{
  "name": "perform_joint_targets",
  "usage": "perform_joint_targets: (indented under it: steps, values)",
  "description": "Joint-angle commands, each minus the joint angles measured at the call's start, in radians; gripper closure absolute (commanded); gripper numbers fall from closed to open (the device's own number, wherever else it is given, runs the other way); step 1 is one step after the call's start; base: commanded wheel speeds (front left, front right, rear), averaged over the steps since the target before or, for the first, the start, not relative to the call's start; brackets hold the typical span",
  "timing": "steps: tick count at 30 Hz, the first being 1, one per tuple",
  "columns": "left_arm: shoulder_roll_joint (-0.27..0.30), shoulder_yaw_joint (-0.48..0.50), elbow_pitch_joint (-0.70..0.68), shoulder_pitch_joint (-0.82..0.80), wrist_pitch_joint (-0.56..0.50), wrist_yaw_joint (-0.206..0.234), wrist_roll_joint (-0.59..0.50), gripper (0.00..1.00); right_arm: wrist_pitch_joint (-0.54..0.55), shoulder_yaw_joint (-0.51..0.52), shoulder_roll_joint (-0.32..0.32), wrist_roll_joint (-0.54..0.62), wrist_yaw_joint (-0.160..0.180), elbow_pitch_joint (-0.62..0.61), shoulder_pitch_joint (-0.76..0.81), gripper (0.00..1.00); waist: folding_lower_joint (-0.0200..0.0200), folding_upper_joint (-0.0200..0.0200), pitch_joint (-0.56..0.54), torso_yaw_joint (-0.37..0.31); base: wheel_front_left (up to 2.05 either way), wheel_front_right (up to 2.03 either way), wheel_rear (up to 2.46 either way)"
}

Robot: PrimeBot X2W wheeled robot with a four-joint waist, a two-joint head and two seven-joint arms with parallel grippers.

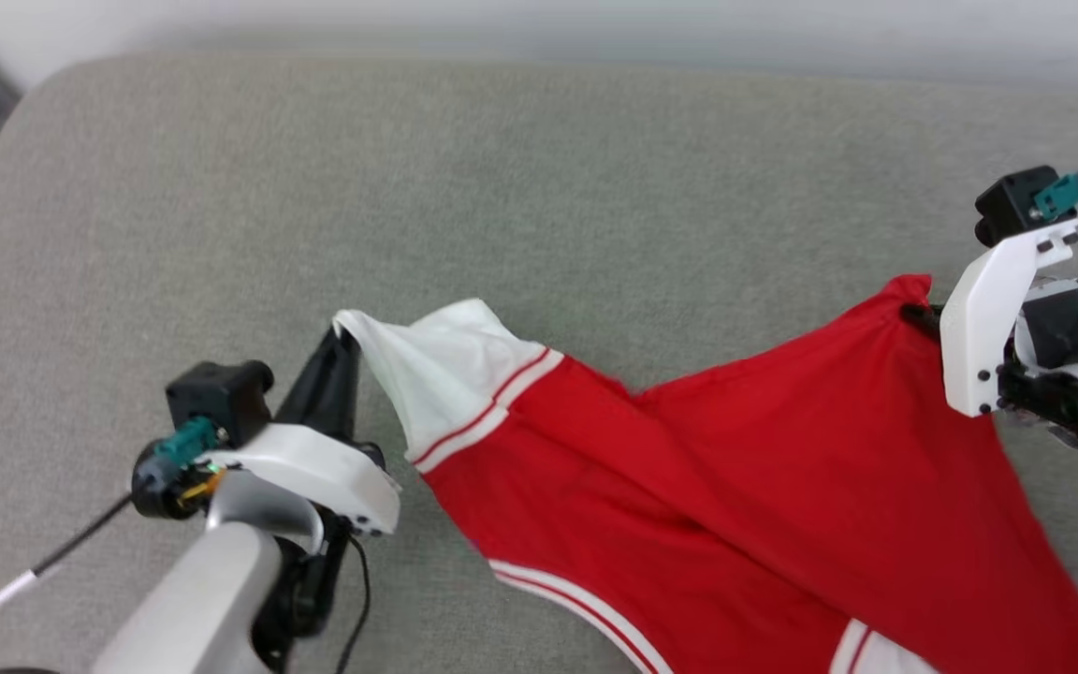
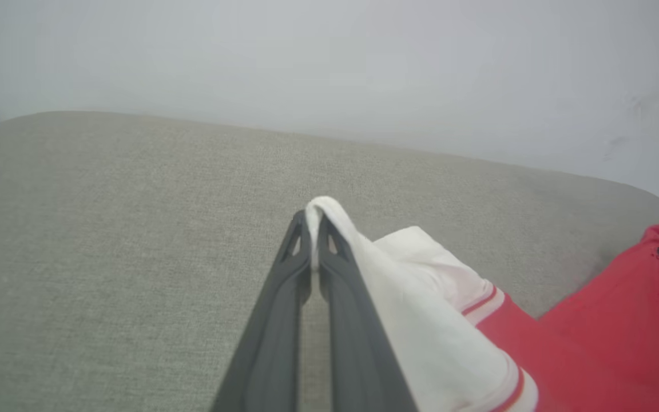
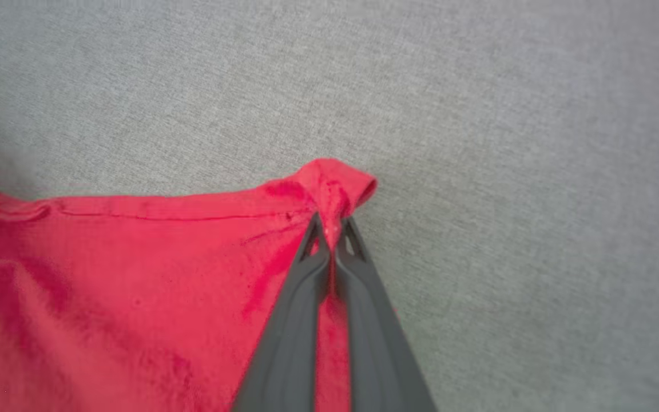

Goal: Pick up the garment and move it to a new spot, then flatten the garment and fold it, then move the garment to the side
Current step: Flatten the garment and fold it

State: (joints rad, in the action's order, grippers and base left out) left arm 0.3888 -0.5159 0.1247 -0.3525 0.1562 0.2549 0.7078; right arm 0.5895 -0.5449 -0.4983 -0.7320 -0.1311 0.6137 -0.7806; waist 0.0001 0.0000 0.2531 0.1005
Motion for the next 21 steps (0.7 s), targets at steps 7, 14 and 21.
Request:
perform_joint_targets:
  steps: [7, 14, 21]
  values:
    - [0.037, 0.045, 0.047, -0.110, -0.038, -0.032, 0.030, 1.00, -0.150, -0.012, 0.022, 0.029, 0.001, 0.036, 0.000, 1.00, -0.0001, 0.0000, -0.157, -0.094, 0.00, 0.00, 0.00]
    - [0.016, 0.078, 0.197, -0.281, -0.051, -0.075, 0.060, 1.00, -0.270, -0.010, 0.050, 0.071, 0.001, 0.108, -0.061, 1.00, -0.0001, 0.0000, -0.214, -0.131, 0.00, 0.00, 0.00]
    - [-0.008, 0.083, 0.367, -0.498, -0.062, -0.123, 0.054, 1.00, -0.372, 0.003, 0.061, 0.125, 0.001, 0.157, -0.188, 1.00, -0.0001, 0.0000, -0.164, -0.147, 0.00, 0.00, 0.00]
